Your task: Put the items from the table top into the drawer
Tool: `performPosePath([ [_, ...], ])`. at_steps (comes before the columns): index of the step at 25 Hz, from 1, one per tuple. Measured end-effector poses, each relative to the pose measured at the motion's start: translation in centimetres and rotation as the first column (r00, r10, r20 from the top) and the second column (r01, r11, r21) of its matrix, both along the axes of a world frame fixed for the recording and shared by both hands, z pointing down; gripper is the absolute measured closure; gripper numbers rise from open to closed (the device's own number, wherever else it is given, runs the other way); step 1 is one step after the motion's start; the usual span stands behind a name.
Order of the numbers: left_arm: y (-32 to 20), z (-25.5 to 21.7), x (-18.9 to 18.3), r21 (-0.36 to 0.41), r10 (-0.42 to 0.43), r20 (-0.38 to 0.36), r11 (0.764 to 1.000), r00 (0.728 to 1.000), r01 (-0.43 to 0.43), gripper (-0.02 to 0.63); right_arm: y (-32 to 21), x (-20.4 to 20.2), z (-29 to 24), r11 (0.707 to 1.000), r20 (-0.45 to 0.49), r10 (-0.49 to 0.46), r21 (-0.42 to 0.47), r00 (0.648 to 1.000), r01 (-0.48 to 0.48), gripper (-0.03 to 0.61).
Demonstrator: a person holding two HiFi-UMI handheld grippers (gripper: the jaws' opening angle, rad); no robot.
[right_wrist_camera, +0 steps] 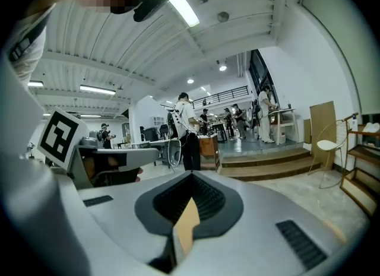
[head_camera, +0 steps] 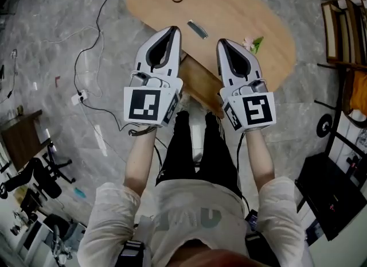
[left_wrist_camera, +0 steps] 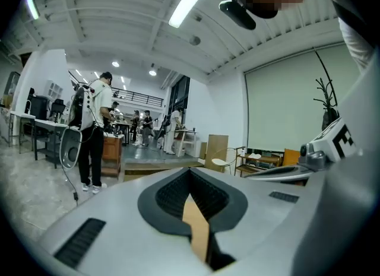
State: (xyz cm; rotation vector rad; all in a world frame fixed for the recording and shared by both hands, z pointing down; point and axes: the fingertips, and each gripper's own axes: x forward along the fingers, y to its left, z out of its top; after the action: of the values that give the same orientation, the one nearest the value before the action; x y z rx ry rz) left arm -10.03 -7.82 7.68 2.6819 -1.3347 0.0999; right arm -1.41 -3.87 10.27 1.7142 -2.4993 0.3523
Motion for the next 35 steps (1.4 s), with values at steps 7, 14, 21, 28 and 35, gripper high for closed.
performPosePath([
  [7, -1.7, 15.5, 3.4, -0.079, 0.112, 0.042, 0.991, 0.993, -0.108, 0.606, -1.5, 2.2, 13.7, 0.994, 0.006, 0.068, -0.084, 0.998, -0.068, 0.574],
  [14, -1.8, 24.5, 3.6, -0.182, 0.101, 0.029, 0.979, 0.994, -0.094, 0.606, -1.0, 3.6, 21.8, 0.974, -0.005, 0.146, -0.176, 0.989, -0.145, 0.574],
  [21, -2.4, 25.4, 4.4, -0.198, 0.130, 0.062, 0.973, 0.990, -0.115, 0.606, -1.9, 4.7, 23.0, 0.967, -0.011, 0.158, -0.203, 0.987, -0.157, 0.574],
  [28, -4.6, 25.9, 6.6, -0.142, 0.184, 0.139, 0.976, 0.973, -0.164, 0.606, -3.2, 6.1, 24.3, 0.964, -0.028, 0.133, -0.229, 0.991, -0.136, 0.574],
  [35, -4.7, 31.5, 11.3, -0.249, 0.709, 0.512, 0.663, 0.485, -0.706, 0.391, -2.3, 5.0, 26.7, 0.949, -0.092, -0.035, -0.316, 0.995, 0.004, 0.574],
])
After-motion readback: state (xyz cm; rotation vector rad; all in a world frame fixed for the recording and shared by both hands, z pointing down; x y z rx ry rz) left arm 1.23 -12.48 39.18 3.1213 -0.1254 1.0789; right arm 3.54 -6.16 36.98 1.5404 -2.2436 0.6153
